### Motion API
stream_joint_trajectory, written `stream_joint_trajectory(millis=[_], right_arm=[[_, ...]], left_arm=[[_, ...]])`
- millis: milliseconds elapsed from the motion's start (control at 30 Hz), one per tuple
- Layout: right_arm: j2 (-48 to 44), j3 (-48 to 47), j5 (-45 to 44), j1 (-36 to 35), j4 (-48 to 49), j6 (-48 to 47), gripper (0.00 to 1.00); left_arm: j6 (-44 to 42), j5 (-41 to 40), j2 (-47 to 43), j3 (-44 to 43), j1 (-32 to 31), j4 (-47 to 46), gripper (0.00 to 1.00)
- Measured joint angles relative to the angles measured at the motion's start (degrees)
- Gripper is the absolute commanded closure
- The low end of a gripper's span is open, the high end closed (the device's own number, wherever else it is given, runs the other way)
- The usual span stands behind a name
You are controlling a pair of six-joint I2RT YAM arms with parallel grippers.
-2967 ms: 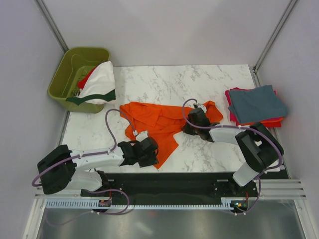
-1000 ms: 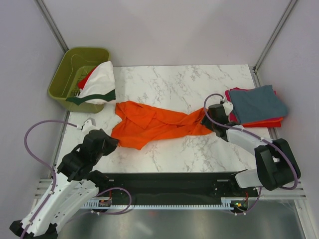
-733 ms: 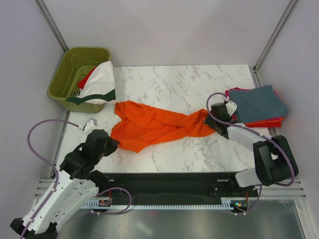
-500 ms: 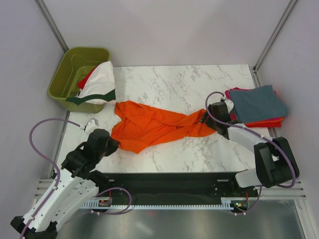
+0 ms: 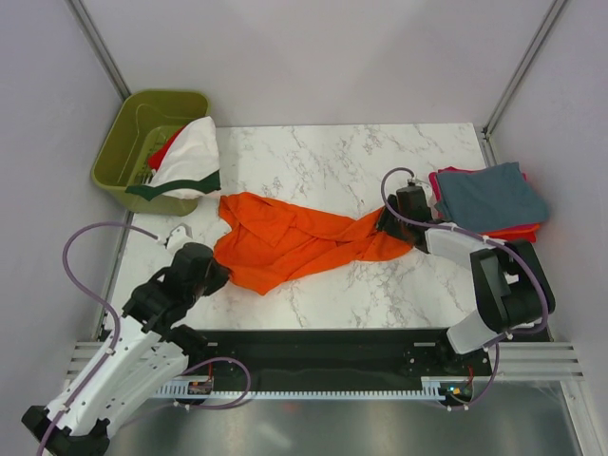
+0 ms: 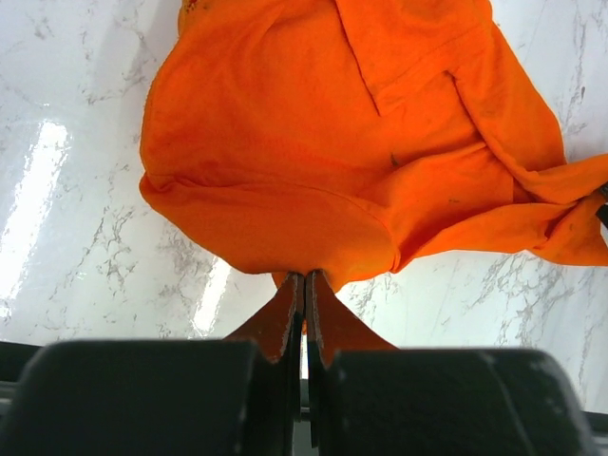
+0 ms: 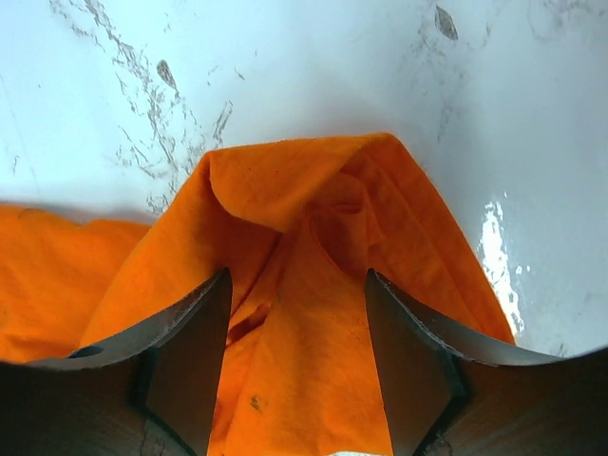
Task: Fold and stack the t-shirts
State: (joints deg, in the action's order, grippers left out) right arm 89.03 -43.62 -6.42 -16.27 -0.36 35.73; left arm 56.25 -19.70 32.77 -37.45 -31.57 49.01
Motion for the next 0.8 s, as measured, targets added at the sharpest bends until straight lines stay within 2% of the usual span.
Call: stream_joint_trajectory(millis=[33,100,167,233,300,333,500,600,667,800], right_arm=[[0.5,-0.5,-0.1,0.0,-0.1,0.0,0.33],[1.1,-1.4,-0.5,0.0,-0.2,-0.2,0.41],[2.4,-3.0,-0.8,0.0,-0.5,-0.9,0.68],[4.5,-5.3,-1.0,0.0,-0.5,-1.1,0.9],[6.6,-7.3,-1.1,0.0,-0.6,-0.9,0.92],[7.8,-8.3,-1.2,0.0,-0.7,-0.7,1.0],[14.0,-16.0,-2.3,0.0,-2.8,-0.4,1.0],[17.3,-22.7,-2.6,0.2,-4.2,0.0,1.0],[18.6,-27.5,-2.4,0.5,-5.9,0.3,1.0],[17.2,-34.0,-2.3,1.5,-7.3,0.6,1.0]], left_arm=[[0.0,0.3,0.5,0.3,0.0,-0.3,0.98],[0.0,0.5,1.6,0.9,0.0,-1.5,0.98],[0.0,0.8,2.5,2.1,0.0,-3.2,0.98],[0.0,1.0,4.0,3.6,0.0,-5.4,0.98],[0.0,1.8,7.1,5.0,0.2,-8.4,0.98],[0.0,2.0,9.0,5.4,0.3,-9.8,0.98],[0.0,5.2,23.9,5.1,4.4,-20.0,0.98],[-0.3,7.4,33.2,1.4,8.4,-23.5,0.98],[-0.9,8.7,36.5,-2.6,11.0,-24.3,0.98],[-2.8,10.4,36.7,-11.1,15.6,-25.6,0.98]])
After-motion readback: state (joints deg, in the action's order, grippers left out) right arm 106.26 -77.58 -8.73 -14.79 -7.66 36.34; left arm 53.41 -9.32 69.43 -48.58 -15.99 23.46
